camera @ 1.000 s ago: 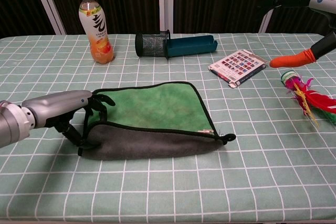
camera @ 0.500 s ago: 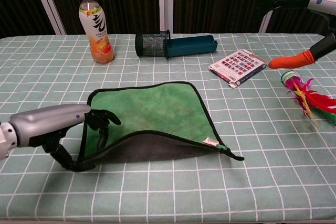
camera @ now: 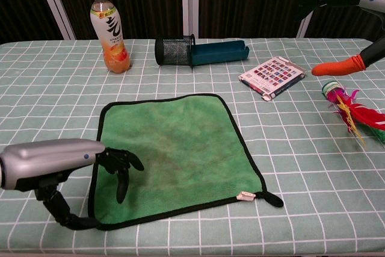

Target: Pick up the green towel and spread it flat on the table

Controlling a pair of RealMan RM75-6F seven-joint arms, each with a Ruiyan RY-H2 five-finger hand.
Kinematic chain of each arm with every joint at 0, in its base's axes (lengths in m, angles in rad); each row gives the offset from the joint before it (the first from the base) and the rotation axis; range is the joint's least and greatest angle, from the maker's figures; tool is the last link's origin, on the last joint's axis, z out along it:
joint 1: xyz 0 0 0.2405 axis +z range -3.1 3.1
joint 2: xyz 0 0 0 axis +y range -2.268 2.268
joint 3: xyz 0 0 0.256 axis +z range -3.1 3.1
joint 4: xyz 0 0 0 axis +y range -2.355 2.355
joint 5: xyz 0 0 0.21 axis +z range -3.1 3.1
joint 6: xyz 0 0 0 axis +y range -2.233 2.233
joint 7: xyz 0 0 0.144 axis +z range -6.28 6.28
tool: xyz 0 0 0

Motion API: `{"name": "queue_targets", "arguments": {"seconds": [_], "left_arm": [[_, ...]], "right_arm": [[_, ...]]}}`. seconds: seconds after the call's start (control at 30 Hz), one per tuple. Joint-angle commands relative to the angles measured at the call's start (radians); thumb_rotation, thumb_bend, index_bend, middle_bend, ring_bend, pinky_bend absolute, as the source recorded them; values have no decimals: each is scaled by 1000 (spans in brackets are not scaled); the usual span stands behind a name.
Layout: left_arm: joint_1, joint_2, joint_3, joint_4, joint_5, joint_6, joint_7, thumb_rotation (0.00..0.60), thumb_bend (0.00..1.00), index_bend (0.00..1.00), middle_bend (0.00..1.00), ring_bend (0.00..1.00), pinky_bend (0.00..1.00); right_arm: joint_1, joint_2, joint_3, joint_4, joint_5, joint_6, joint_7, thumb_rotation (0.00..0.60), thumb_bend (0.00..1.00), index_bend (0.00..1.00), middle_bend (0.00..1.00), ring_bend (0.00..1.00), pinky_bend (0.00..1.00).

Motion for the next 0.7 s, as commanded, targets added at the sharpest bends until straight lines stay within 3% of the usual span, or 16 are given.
{"name": "queue_targets", "arguments": {"seconds": [0.03, 0.2, 0.33, 0.53, 0.7], "left_arm": [[37, 44, -41, -8, 17, 105, -53, 600, 291, 472, 245, 163, 224], [107, 72, -123, 74, -73, 271, -28, 600, 287, 413, 244, 163, 224], [159, 94, -172, 149, -167, 364, 11, 600, 285, 389, 245, 163, 224], [240, 121, -182, 228, -213, 474, 49, 600, 284, 384, 244, 163, 223], [314, 154, -157, 223, -189, 564, 67, 600, 282, 381, 245, 163, 217]], "right_arm": [[-6, 10, -3, 1, 6, -1, 0, 411, 114, 203, 49, 0, 0], [-37, 41, -15, 5, 23, 15, 11, 449, 116, 174, 50, 0, 0], [-84, 65, -37, 29, 17, 60, 20, 503, 122, 49, 49, 0, 0], [-167, 70, -70, 84, -26, 171, 20, 544, 128, 0, 20, 0, 0], [-233, 78, -96, 110, -59, 250, 21, 544, 127, 0, 0, 0, 0]]}}
